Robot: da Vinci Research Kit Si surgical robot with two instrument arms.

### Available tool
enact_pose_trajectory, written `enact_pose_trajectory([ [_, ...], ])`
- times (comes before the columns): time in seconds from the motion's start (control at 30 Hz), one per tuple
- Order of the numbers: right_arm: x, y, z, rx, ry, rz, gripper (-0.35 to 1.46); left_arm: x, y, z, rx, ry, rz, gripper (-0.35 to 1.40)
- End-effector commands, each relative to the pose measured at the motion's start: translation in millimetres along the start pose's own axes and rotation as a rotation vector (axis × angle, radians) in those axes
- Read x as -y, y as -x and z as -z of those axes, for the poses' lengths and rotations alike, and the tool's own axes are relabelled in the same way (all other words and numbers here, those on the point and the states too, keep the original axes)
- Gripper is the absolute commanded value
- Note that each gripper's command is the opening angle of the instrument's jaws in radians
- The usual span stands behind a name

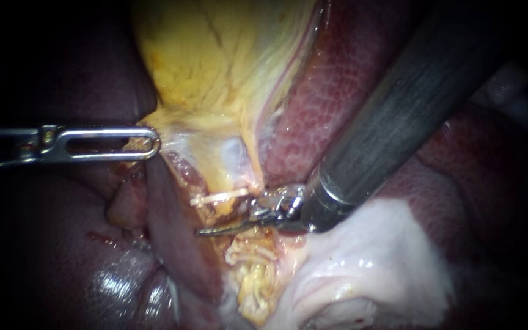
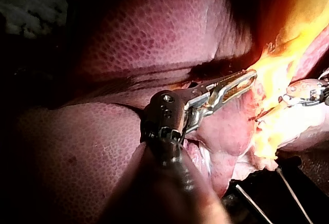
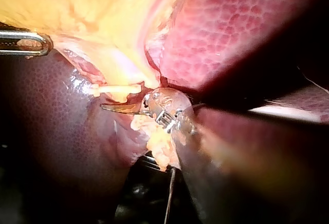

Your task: Go back from the cut left tube

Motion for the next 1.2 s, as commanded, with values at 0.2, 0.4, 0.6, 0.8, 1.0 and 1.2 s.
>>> enact_pose_trajectory([
  [0.2,0.6,0.2,0.2,0.002,-0.002,-0.009,-0.06,0.0,0.0,0.0,0.0,0.0,0.0,-0.35],
  [0.4,1.4,0.1,0.1,-0.04,0.038,-0.011,1.18,-0.1,0.0,0.0,-0.001,-0.001,0.0,-0.35],
  [0.6,1.9,0.2,0.1,-0.042,0.036,-0.01,1.2,-0.3,0.0,0.1,-0.001,-0.002,-0.001,-0.35],
  [0.8,3.1,1.1,1.3,-0.043,0.035,0.087,1.33,-0.3,0.0,0.1,-0.001,-0.002,-0.001,-0.35],
  [1.0,5.7,2.5,5.8,-0.076,0.081,0.246,1.43,-0.5,0.1,0.2,-0.002,-0.002,-0.001,-0.35],
  [1.2,7.9,0.9,13.5,-0.115,0.181,0.335,1.43,-1.1,-0.2,-0.2,-0.001,-0.002,-0.004,-0.35],
])
